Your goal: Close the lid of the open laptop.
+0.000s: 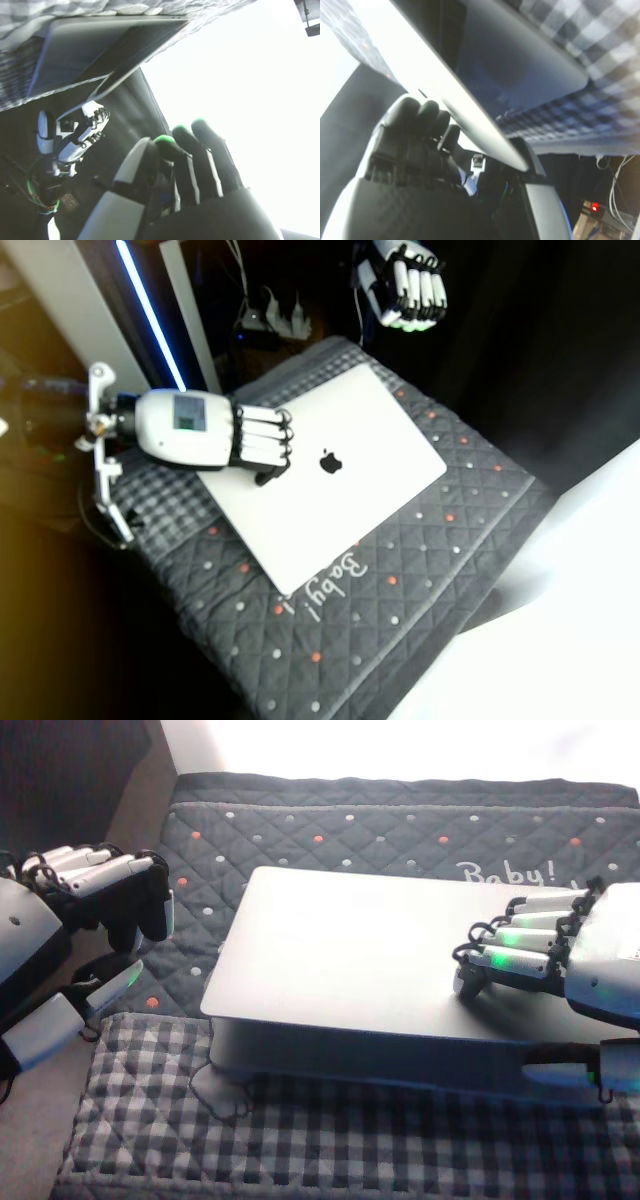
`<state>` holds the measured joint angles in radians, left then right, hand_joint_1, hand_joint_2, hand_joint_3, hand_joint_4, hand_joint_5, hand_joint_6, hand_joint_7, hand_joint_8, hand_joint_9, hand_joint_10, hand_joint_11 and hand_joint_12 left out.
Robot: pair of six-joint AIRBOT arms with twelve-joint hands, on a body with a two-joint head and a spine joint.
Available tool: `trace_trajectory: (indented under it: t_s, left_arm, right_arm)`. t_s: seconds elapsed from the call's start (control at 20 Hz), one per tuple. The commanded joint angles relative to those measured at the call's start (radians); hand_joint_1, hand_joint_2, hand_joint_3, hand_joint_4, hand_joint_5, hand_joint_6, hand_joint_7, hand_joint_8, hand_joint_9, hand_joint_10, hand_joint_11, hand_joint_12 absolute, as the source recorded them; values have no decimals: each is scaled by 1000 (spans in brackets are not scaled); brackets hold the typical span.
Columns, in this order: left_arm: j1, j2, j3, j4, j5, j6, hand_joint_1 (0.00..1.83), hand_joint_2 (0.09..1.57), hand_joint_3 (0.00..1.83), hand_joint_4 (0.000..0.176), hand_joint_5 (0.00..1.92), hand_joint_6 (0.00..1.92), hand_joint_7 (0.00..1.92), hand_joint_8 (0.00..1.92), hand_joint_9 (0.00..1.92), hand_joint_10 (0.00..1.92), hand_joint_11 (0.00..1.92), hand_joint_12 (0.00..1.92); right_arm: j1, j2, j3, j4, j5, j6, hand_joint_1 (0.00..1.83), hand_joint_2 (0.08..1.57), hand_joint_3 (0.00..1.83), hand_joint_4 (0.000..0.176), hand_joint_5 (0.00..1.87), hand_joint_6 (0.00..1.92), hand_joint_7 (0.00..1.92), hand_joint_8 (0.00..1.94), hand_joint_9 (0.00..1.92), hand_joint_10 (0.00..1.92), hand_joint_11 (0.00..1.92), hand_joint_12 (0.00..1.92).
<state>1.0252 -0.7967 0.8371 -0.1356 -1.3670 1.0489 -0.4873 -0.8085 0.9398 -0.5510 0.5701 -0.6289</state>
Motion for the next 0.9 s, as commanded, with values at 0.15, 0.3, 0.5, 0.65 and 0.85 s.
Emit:
trace_trajectory:
  t_s: [0.15, 0.3, 0.5, 0.65, 0.85]
  left_arm:
    - [-8, 6, 8, -3, -130, 0, 1041, 1467, 0, 0, 272, 1725, 543, 1921, 318, 1807, 314, 1921]
    - [-9, 6, 9, -6, -132, 0, 1152, 1449, 0, 0, 221, 1120, 437, 1871, 309, 1759, 329, 1921]
    - [-10, 6, 9, -6, -137, 0, 1251, 1427, 2, 0, 274, 1657, 439, 1870, 537, 1921, 356, 1916]
    - [-10, 6, 10, -12, -140, 0, 1244, 1428, 0, 0, 291, 1651, 428, 1870, 531, 1921, 299, 1919]
    - [-9, 6, 14, -16, -134, 0, 1205, 1454, 2, 0, 235, 1811, 392, 1864, 505, 1920, 316, 1803]
  right_arm:
    - [1, 8, 2, 3, 49, 10, 534, 1435, 0, 0, 251, 1279, 593, 412, 537, 874, 401, 1651]
    - [1, 8, 2, 5, 51, 10, 541, 1450, 0, 0, 366, 821, 726, 288, 590, 864, 417, 1643]
    - [1, 9, 3, 5, 44, 10, 513, 1429, 0, 0, 529, 290, 761, 74, 551, 729, 305, 1622]
    - [1, 10, 1, 6, 65, 10, 412, 1466, 7, 0, 284, 432, 567, 6, 223, 1071, 46, 1852]
    - [5, 54, -14, 48, 183, -27, 473, 1454, 0, 0, 0, 387, 233, 9, 34, 705, 0, 1365]
